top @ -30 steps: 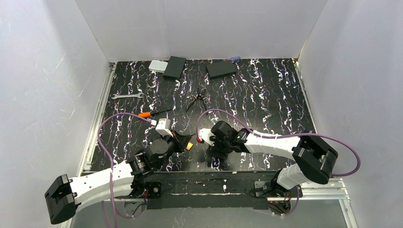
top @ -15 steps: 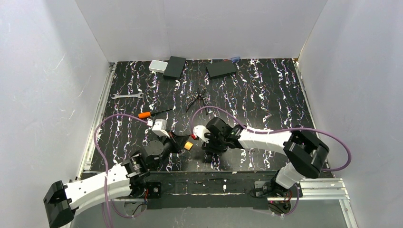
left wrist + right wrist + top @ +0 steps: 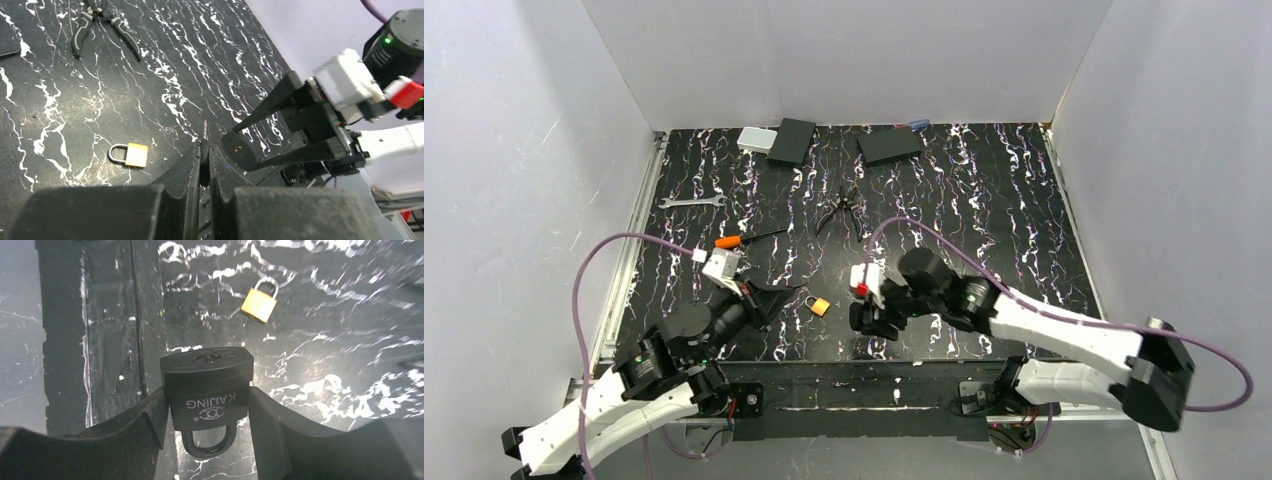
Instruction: Unlock with the key
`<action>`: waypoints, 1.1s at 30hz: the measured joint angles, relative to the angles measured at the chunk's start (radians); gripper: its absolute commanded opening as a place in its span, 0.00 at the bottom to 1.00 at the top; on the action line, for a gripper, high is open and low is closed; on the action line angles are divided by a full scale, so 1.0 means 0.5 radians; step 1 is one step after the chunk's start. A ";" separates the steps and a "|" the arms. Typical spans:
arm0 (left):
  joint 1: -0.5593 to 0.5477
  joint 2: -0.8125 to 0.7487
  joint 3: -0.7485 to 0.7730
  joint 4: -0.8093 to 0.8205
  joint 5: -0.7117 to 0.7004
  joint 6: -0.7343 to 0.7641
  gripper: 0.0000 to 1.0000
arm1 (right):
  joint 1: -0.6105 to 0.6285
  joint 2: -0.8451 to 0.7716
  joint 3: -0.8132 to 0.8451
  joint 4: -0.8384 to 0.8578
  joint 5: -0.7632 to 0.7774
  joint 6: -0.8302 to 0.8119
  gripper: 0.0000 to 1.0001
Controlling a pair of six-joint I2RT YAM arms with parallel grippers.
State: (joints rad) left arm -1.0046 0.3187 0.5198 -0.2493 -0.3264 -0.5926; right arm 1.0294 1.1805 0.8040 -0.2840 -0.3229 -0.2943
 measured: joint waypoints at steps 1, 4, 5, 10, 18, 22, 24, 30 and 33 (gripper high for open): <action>0.001 -0.045 0.040 -0.066 0.022 0.018 0.00 | 0.026 -0.111 -0.084 0.097 0.021 0.011 0.01; 0.001 -0.125 0.166 -0.264 0.074 0.061 0.00 | 0.178 -0.514 -0.401 0.429 0.198 -0.039 0.01; 0.002 -0.132 0.201 -0.316 0.082 0.074 0.00 | 0.229 -0.626 -0.499 0.539 0.256 -0.087 0.01; 0.002 -0.090 0.316 -0.499 0.129 0.143 0.00 | 0.388 -0.643 -0.678 0.961 0.637 -0.401 0.01; 0.002 0.130 0.426 -0.587 0.245 0.195 0.00 | 0.671 -0.230 -0.858 1.767 1.209 -1.247 0.01; 0.002 0.212 0.475 -0.591 0.275 0.204 0.00 | 0.672 -0.104 -0.883 2.111 1.311 -1.519 0.01; 0.002 0.227 0.476 -0.581 0.292 0.203 0.00 | 0.672 -0.089 -0.883 2.238 1.334 -1.589 0.01; 0.002 0.238 0.476 -0.479 0.369 0.189 0.00 | 0.692 -0.157 -0.883 2.362 1.331 -1.592 0.01; 0.002 0.238 0.475 -0.405 0.426 0.204 0.00 | 0.694 -0.308 -0.883 2.298 1.307 -1.487 0.01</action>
State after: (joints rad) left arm -1.0035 0.4377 0.7574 -0.4519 -0.1131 -0.4904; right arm 1.3762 1.0264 0.3622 0.8650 0.3305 -1.0378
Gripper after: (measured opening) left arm 0.040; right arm 0.627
